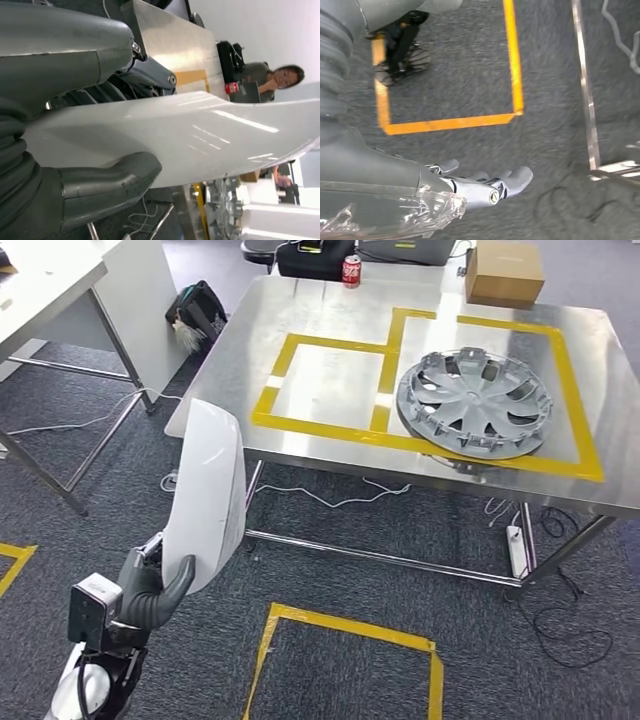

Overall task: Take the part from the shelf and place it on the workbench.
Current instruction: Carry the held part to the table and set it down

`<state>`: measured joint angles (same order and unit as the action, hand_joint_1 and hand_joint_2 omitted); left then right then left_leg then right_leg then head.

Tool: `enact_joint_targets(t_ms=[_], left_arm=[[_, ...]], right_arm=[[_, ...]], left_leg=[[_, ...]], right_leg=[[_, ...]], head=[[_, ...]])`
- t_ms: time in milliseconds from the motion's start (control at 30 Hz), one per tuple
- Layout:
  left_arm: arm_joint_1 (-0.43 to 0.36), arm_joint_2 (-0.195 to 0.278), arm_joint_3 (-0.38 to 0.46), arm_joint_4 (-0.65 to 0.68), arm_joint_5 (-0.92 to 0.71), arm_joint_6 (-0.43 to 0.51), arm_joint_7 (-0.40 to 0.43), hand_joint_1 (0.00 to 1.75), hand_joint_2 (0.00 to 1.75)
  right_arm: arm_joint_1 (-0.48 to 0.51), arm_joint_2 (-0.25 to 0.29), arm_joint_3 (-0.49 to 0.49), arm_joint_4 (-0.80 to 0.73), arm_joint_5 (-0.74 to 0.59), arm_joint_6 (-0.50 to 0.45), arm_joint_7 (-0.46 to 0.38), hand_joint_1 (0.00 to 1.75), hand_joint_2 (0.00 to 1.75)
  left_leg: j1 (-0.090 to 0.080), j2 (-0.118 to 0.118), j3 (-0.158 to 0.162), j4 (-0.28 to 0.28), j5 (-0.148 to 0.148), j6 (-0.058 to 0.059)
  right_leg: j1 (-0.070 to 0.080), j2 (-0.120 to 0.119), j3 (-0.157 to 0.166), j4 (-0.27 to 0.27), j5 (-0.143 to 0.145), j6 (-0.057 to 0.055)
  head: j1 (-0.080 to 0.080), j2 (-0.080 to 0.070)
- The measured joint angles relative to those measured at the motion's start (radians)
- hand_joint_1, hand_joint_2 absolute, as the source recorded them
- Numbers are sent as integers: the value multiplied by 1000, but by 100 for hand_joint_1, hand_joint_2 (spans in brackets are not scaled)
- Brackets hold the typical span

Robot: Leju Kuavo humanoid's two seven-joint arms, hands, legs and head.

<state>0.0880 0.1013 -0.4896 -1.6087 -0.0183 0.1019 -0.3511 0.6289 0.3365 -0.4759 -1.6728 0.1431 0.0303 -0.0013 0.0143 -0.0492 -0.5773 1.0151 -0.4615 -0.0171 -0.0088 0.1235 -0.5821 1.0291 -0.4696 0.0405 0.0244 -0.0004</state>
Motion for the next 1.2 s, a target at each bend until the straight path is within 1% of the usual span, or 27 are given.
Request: enact_joint_targets(t_ms=[33, 100, 167, 200, 233, 267, 300, 367, 400, 433, 467, 567, 600, 633, 700, 733, 767, 800, 833, 867, 900, 933, 1000, 1067, 1100, 1133, 1200], left_arm=[[-1, -1, 0, 0, 0, 0, 0, 175, 175], [-3, -3, 0, 0, 0, 0, 0, 175, 175], [-3, -4, 1, 0, 0, 2, 1, 175, 175], [-2, -4, 2, 0, 0, 3, 3, 175, 175], [-2, -4, 3, 0, 0, 4, 6, 175, 175], [-1, -4, 4, 0, 0, 6, 9, 175, 175], [-1, -4, 5, 0, 1, 7, 12, 175, 175], [-1, -5, 6, 0, 1, 10, 15, 175, 175], [-2, -5, 6, 0, 2, 12, 16, 175, 175], [-2, -5, 7, 0, 2, 13, 17, 175, 175], [-2, -5, 8, 0, 3, 15, 17, 175, 175], [-3, -6, 8, -1, 3, 16, 20, 175, 175], [-4, -6, 8, -1, 4, 16, 20, 175, 175], [-4, -6, 9, -1, 4, 17, 21, 175, 175], [-3, -6, 9, -1, 4, 17, 21, 175, 175], [-2, -6, 9, -1, 4, 17, 22, 175, 175], [-2, -6, 9, -1, 4, 17, 22, 175, 175], [-1, -5, 9, -1, 4, 17, 23, 175, 175], [-1, -5, 10, -1, 4, 18, 23, 175, 175], [-2, -5, 10, -1, 4, 18, 24, 175, 175], [-2, -5, 10, -1, 4, 18, 25, 175, 175], [-4, -5, 9, 0, 4, 18, 26, 175, 175], [-8, -6, 8, 0, 4, 18, 28, 175, 175], [-11, -7, 8, 0, 3, 18, 29, 175, 175], [-13, -7, 8, 0, 3, 19, 29, 175, 175], [-16, -8, 8, 0, 3, 20, 29, 175, 175], [-21, -9, 8, 0, 3, 23, 31, 175, 175]], right_arm=[[6, 1, -1, 1, 0, -1, 3, 0, 175], [14, 2, -3, 3, -2, -3, 9, 0, 175], [15, 2, -3, 5, -1, -2, 17, 0, 175], [15, 3, -2, 7, 2, 1, 21, 0, 175], [17, 3, -1, 9, 7, 5, 25, 0, 175], [18, 3, 0, 12, 13, 10, 28, 0, 175], [19, 3, 0, 16, 19, 14, 30, 0, 175], [19, 3, 1, 25, 34, 21, 32, 0, 175], [19, 3, 1, 31, 42, 26, 35, 0, 175], [18, 4, 1, 36, 50, 32, 38, 0, 175], [18, 4, 2, 43, 56, 37, 42, 0, 175], [18, 6, 1, 57, 65, 47, 52, 0, 175], [18, 6, 1, 61, 66, 48, 53, 0, 175], [18, 7, 1, 63, 67, 49, 53, 0, 175], [17, 8, 1, 69, 67, 50, 53, 0, 175], [16, 8, 1, 71, 68, 51, 54, 0, 175], [16, 8, 1, 74, 68, 52, 55, 0, 175], [16, 8, 1, 77, 70, 52, 58, 0, 175], [17, 8, 1, 79, 72, 52, 63, 0, 175], [17, 8, 1, 82, 74, 52, 68, 0, 175], [16, 8, 1, 85, 78, 54, 75, 0, 175], [16, 8, 1, 87, 81, 56, 79, 0, 175], [16, 8, 1, 91, 89, 61, 86, 0, 175], [16, 8, 2, 95, 95, 66, 89, 0, 175], [16, 8, 2, 97, 98, 69, 90, 0, 175], [15, 8, 2, 99, 103, 73, 91, 0, 175], [13, 8, 3, 103, 117, 84, 97, 0, 175]], left_leg=[[0, 9, 1, -3, 1, 7], [3, 27, 5, -8, 2, 21], [3, 41, 6, -10, 0, 30], [2, 47, 7, -10, -3, 32], [1, 54, 8, -10, -5, 33], [0, 59, 10, -10, -7, 33], [0, 63, 14, -10, -10, 31], [0, 68, 26, -10, -17, 26], [-2, 69, 31, -9, -21, 21], [-4, 70, 34, -8, -25, 16], [-6, 70, 36, -9, -27, 11], [-4, 70, 41, -9, -33, -7], [-3, 67, 35, 8, -43, -12], [-3, 64, 15, 49, -63, -17], [-2, 58, -61, 186, -116, -22], [-2, 57, -102, 249, -133, -23], [-2, 57, -130, 283, -129, -24], [-2, 57, -138, 276, -101, -23], [-2, 57, -128, 233, -56, -21], [-2, 56, -106, 168, -7, -19], [-3, 55, -80, 104, 26, -16], [-4, 54, -58, 55, 38, -12], [-6, 52, -37, 16, 24, -2], [-3, 51, -25, 6, 15, 12], [-1, 51, -17, 3, 11, 19], [0, 51, -8, 2, 6, 25], [0, 52, 6, 1, -7, 32]], right_leg=[[-1, 0, -2, -2, 0, 6], [-1, -40, -19, 29, -23, 15], [0, -98, -71, 137, -84, 22], [-1, -110, -104, 205, -114, 25], [-2, -114, -130, 256, -130, 27], [-2, -116, -140, 276, -129, 29], [-3, -116, -130, 255, -107, 29], [-2, -122, -62, 127, -40, 26], [-2, -127, -28, 64, -17, 22], [0, -130, -6, 22, -7, 18], [1, -132, 4, 4, -7, 13], [3, -125, 13, -2, -11, -4], [1, -124, 19, -5, -12, -10], [-1, -122, 28, -8, -14, -16], [-2, -119, 39, -9, -23, -25], [-2, -116, 44, -9, -28, -27], [-2, -112, 51, -9, -34, -27], [-3, -107, 61, -9, -41, -26], [-3, -102, 72, -9, -50, -23], [-4, -98, 82, -9, -59, -18], [-2, -95, 91, -9, -71, -13], [-1, -92, 96, -10, -80, -7], [2, -90, 107, -17, -89, 3], [2, -93, 122, -24, -91, 14], [3, -98, 122, -9, -94, 18], [3, -103, 104, 27, -105, 21], [2, -112, 24, 156, -145, 25]], head=[[0, 0], [5, 0], [12, 0], [12, 0], [12, 0], [13, 0], [13, 0], [13, 0], [13, 0], [12, 0], [12, 0], [12, 0], [10, 0], [9, 0], [5, 0], [6, 0], [6, 0], [6, 0], [6, 0], [6, 0], [6, 0], [5, 0], [6, 0], [8, 0], [10, 0], [13, 0], [19, 0]])
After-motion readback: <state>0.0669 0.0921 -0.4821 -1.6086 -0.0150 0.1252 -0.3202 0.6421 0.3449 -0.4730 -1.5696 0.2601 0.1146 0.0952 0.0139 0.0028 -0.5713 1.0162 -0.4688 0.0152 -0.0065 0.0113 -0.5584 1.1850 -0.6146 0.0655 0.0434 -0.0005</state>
